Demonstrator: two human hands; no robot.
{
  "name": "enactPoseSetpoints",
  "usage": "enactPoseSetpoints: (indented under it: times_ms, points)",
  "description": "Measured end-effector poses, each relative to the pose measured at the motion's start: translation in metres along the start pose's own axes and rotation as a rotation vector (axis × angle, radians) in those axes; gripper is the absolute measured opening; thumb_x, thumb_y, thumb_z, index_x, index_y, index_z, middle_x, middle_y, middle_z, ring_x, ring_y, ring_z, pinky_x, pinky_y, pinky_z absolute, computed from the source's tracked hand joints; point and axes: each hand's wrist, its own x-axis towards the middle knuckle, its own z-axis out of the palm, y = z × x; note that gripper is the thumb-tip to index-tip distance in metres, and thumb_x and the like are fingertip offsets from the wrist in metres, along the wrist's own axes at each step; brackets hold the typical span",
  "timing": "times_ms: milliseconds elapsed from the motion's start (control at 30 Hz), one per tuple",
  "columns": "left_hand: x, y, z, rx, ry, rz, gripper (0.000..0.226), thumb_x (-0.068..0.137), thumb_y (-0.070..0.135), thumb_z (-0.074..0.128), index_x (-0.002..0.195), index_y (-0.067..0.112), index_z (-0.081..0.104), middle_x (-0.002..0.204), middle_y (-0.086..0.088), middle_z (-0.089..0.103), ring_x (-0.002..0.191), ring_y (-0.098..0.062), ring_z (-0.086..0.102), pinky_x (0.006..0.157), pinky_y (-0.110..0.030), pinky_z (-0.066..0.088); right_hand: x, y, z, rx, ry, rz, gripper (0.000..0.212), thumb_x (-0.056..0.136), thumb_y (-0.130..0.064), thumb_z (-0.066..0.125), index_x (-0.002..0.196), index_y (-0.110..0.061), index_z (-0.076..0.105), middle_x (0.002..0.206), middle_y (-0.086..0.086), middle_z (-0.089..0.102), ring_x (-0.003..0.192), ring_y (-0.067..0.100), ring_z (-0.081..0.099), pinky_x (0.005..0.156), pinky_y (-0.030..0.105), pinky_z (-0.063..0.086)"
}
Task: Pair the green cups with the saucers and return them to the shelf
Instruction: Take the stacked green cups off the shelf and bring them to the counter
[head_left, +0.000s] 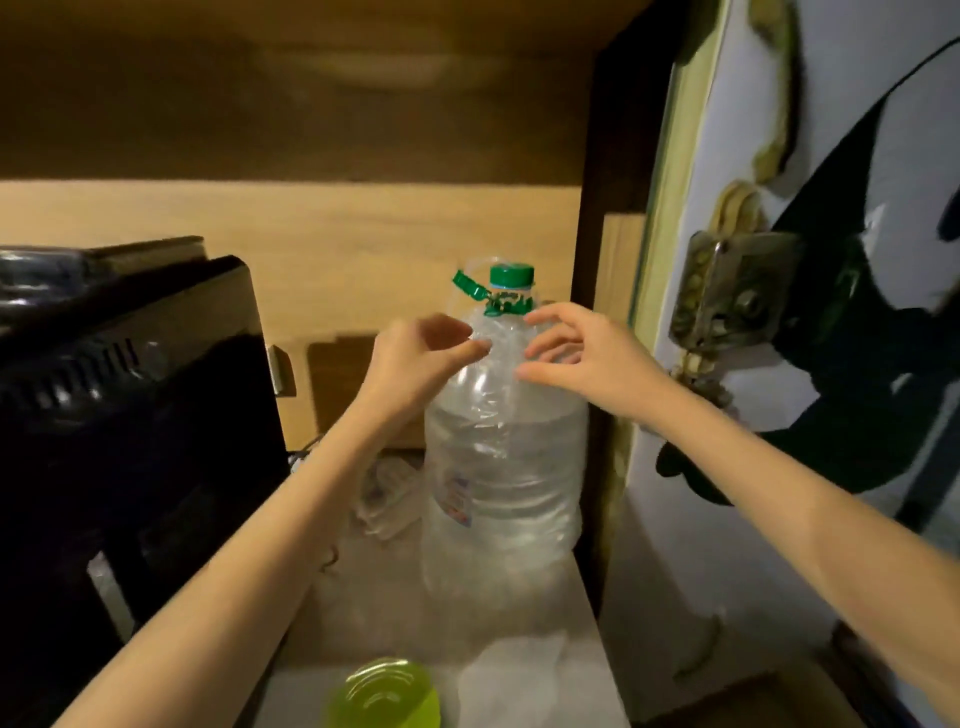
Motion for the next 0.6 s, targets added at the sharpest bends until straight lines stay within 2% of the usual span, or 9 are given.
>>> enactPoseSetpoints:
  times_ms: [133, 233, 333, 467, 600]
  points:
    - [0.048, 0.053, -0.021, -0.094, 0.010, 0.096, 0.041, 0.078, 0.029, 0.067, 0.111, 0.008, 0.060, 0.102, -0.007, 0.066, 0.087, -0.012, 0.061, 0.065, -0.014, 0.048, 0.026, -0.036, -0.051, -0.034, 0.138, -0.112, 0.055, 0.072, -0.027, 0.075, 0.121, -0.017, 0.052, 0.097, 0.000, 0.068, 0.086, 0.011, 0.065, 0.073, 0.016, 0.049]
    - [0.076, 0.087, -0.036, -0.070, 0.071, 0.211, 0.047, 0.075, 0.036, 0.068, 0.113, 0.010, 0.058, 0.102, -0.004, 0.065, 0.090, -0.013, 0.061, 0.070, -0.022, 0.050, 0.046, -0.055, -0.081, -0.066, 0.210, -0.190, 0.054, 0.073, -0.028, 0.074, 0.121, -0.017, 0.051, 0.104, 0.003, 0.068, 0.091, 0.016, 0.064, 0.075, 0.019, 0.049]
    - [0.100, 0.118, -0.050, -0.009, 0.134, 0.327, 0.052, 0.074, 0.042, 0.067, 0.115, 0.012, 0.057, 0.099, 0.001, 0.063, 0.085, -0.009, 0.060, 0.068, -0.019, 0.048, 0.068, -0.074, -0.105, -0.112, 0.247, -0.250, 0.056, 0.073, -0.031, 0.073, 0.123, -0.016, 0.050, 0.111, 0.004, 0.067, 0.095, 0.015, 0.063, 0.075, 0.018, 0.047]
    - [0.134, 0.151, -0.068, 0.035, 0.193, 0.407, 0.057, 0.073, 0.046, 0.067, 0.117, 0.012, 0.055, 0.103, 0.000, 0.063, 0.091, -0.013, 0.061, 0.066, -0.015, 0.046, 0.095, -0.096, -0.138, -0.144, 0.321, -0.298, 0.058, 0.074, -0.032, 0.072, 0.125, -0.016, 0.049, 0.114, 0.002, 0.063, 0.099, 0.014, 0.062, 0.078, 0.018, 0.048]
    - [0.173, 0.174, -0.086, 0.066, 0.258, 0.460, 0.060, 0.074, 0.044, 0.066, 0.120, 0.009, 0.052, 0.115, -0.009, 0.063, 0.096, -0.018, 0.061, 0.078, -0.027, 0.050, 0.123, -0.113, -0.170, -0.143, 0.431, -0.341, 0.054, 0.075, -0.033, 0.071, 0.122, -0.017, 0.050, 0.114, 0.002, 0.060, 0.099, 0.014, 0.060, 0.083, 0.022, 0.049]
